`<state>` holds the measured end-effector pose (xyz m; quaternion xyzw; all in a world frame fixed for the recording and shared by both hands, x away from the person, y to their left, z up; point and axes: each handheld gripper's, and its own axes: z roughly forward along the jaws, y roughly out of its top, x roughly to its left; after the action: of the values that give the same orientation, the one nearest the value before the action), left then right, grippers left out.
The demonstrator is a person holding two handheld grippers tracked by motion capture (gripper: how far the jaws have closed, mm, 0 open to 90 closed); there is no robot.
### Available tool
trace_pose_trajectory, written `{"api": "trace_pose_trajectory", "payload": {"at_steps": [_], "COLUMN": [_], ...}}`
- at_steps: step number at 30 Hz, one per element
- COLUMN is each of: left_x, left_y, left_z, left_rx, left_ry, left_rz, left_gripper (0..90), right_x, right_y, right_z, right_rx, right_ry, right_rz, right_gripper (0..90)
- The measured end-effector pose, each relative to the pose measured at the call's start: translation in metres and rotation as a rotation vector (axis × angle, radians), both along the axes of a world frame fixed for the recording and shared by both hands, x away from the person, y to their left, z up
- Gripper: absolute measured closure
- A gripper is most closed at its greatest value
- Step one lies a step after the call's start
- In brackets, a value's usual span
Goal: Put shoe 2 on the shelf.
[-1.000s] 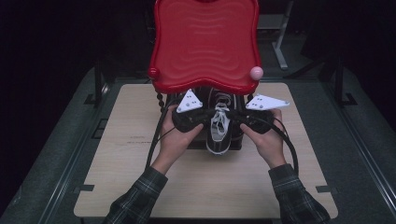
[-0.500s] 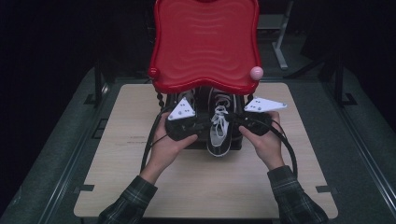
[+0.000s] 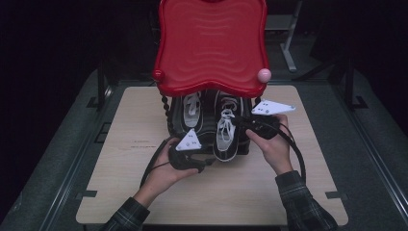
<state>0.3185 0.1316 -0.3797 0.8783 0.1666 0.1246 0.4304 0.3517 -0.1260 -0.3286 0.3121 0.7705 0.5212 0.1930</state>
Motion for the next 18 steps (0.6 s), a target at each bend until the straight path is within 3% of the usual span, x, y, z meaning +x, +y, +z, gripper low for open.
{"api": "trace_pose_trajectory", "payload": {"at_steps": [3,10,14,18], "left_x": [-0.001,0.001,0.000,0.001], "left_y": [-0.006,-0.012,-0.011,-0.011], "left_z": [-0.007,-0.009,-0.008,-0.008], "left_rx": [0.002,0.006,0.013,0.014], "left_ry": [-0.005,-0.003,-0.005,-0.001], "left_rz": [0.004,0.006,-0.006,-0.007], "left_gripper": [41.4,40.2,44.7,44.9], "right_x": [0.000,0.000,-0.005,-0.022], "right_y": [0.000,0.000,-0.003,-0.014], "right_z": [0.000,-0.001,0.001,0.000], "right_rx": [0.003,0.002,-0.004,0.006], "right_ry": [0.002,0.000,-0.006,-0.002], "right_rz": [0.000,0.000,-0.005,0.008], "right_gripper": [86.0,85.6,74.3,62.8]}}
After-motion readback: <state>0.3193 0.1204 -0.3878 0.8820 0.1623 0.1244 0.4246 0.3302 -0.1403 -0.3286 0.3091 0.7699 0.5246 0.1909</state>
